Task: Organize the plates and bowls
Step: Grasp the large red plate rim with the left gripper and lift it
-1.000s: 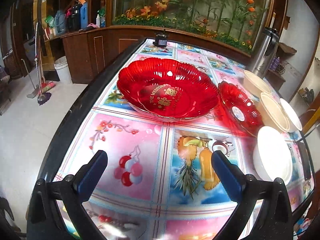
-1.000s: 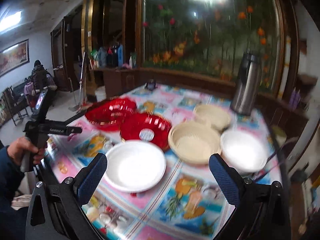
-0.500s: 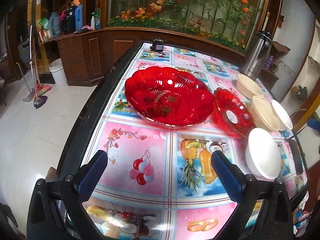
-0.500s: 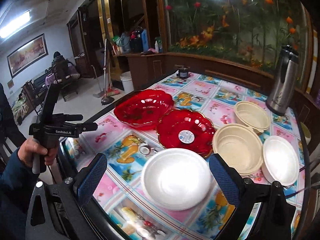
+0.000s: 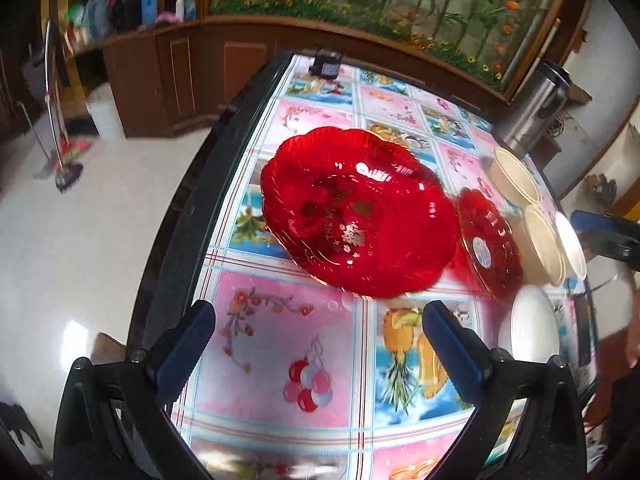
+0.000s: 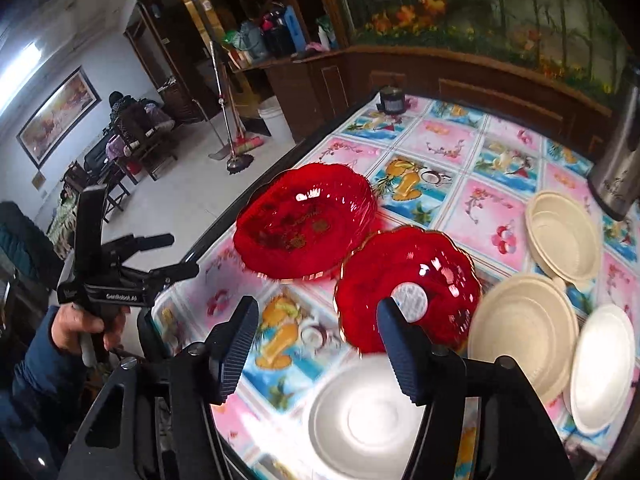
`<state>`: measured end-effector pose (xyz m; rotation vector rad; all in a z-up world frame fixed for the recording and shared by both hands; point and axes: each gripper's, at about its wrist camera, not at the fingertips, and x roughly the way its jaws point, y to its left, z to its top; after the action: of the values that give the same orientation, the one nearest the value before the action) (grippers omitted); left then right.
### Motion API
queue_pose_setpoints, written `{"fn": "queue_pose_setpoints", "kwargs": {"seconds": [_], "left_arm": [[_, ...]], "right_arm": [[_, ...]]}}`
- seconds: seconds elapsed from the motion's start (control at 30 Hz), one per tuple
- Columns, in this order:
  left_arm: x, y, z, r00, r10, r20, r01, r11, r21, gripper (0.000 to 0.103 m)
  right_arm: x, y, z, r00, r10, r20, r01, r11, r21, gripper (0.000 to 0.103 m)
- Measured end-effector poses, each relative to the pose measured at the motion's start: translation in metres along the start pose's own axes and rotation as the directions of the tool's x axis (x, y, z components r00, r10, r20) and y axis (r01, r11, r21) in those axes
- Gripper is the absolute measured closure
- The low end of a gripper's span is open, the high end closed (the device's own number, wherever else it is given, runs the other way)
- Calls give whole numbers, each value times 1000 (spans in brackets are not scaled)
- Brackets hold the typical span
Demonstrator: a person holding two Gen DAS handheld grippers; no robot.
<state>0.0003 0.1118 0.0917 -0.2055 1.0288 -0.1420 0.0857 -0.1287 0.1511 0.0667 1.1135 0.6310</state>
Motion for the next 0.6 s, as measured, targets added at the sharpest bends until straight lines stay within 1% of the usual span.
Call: {"fn": "queue_pose_setpoints", "kwargs": {"seconds": [0.07,0.13,0.17,0.2,0.23,0.3,0.33,0.47,0.5,0.53,0.57,0.6], "left_arm": [[5,8,8,1000,-6,-11,5,1000,-30,0],[13,15,18,999,-24,-32,22,998,-53,0],[16,17,23,998,-37,-44,35,997,-62,0],[21,21,29,997,-55,-56,51,996,-75,0],[24,24,33,996,-60,-62,55,995,-88,0],[33,29,44,996,-57,-72,50,993,-104,0],[37,30,48,996,-53,-74,45,993,-110,0],[56,39,63,995,-48,-91,36,991,-129,0],[61,42,65,994,-56,-95,42,989,-139,1],[65,43,66,994,-59,-94,46,989,-139,4],[69,44,68,995,-47,-92,34,990,-134,9],[71,45,68,995,-27,-95,15,992,-126,13]], "right_arm": [[15,-6,15,1000,-3,-18,3,1000,16,37],[34,-11,30,999,-24,-45,25,1000,14,37],[39,-14,35,998,-29,-51,30,999,16,41],[50,-17,42,997,-30,-66,32,999,22,48],[56,-20,47,997,-28,-74,30,999,26,52],[70,-26,57,995,-51,-81,53,998,27,60],[78,-29,63,994,-71,-84,73,997,19,61],[103,-44,76,992,-75,-104,81,996,49,64],[110,-48,78,991,-74,-113,80,995,56,64],[116,-51,79,990,-79,-118,87,995,57,64],[121,-53,80,989,-83,-121,91,994,62,64],[127,-57,82,989,-81,-126,91,994,69,64]]}}
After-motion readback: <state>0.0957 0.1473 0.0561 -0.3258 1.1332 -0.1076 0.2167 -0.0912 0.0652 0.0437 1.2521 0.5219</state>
